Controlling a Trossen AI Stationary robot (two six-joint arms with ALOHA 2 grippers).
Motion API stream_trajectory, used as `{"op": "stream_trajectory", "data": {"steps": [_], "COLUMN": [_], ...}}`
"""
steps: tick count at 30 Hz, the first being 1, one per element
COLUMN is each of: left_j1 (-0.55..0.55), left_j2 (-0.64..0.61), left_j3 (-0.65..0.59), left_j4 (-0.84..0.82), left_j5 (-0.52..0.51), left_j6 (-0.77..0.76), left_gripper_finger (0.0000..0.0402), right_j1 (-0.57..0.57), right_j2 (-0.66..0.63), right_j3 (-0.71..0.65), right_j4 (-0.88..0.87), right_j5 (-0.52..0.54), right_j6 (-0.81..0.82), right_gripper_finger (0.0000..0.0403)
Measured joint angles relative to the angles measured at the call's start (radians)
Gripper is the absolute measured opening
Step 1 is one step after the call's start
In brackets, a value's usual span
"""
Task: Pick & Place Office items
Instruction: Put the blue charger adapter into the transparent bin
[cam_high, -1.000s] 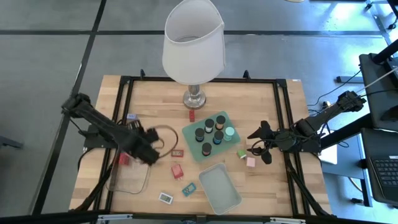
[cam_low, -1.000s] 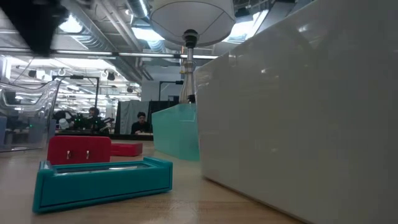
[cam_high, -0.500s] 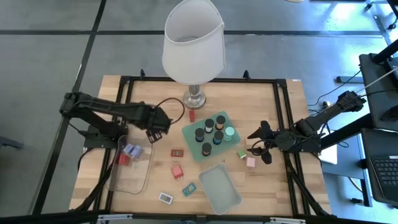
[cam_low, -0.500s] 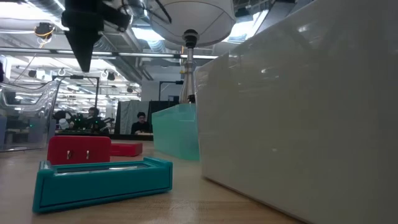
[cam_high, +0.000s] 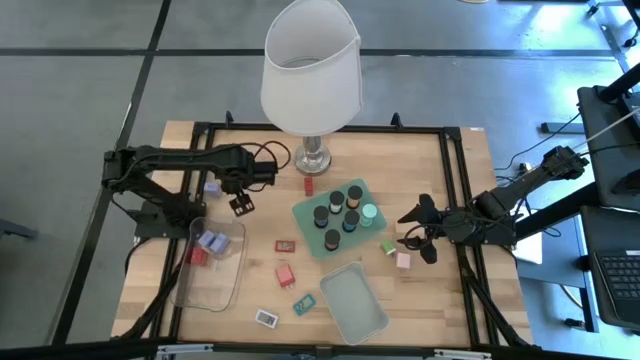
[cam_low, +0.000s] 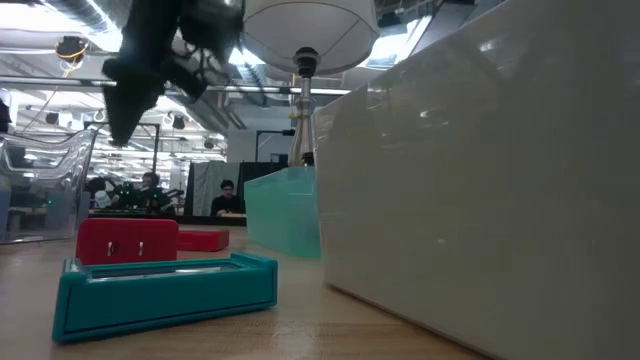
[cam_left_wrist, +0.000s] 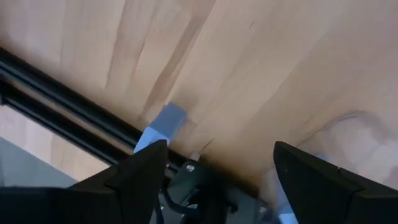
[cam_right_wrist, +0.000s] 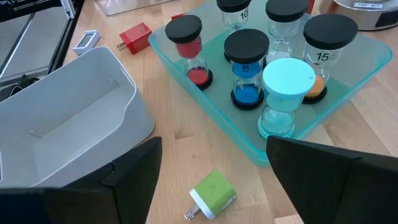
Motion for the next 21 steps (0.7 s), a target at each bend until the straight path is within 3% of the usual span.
{"op": "stream_trajectory", "data": {"steps": [5, 10, 21], "left_j1": [0.05, 0.071, 0.083], "left_j2": [0.0, 0.0, 0.0], "left_j3": [-0.097, -0.141, -0.224], "left_j4": [0.045, 0.09, 0.102], "left_j5": [-0.017, -0.122, -0.167], "left_j6": [0.06, 0.118, 0.365], "left_gripper_finger": [0.0322, 0.0341, 0.0347], "right_j1": [0.0, 0.0, 0.0], "right_j2": [0.0, 0.0, 0.0], "right_j3": [0.0, 0.0, 0.0], "right_j4": [0.0, 0.0, 0.0], "right_j5": [0.0, 0.0, 0.0], "right_j6": [0.0, 0.0, 0.0], "right_gripper_finger": [0.0291, 0.0291, 0.0291]}}
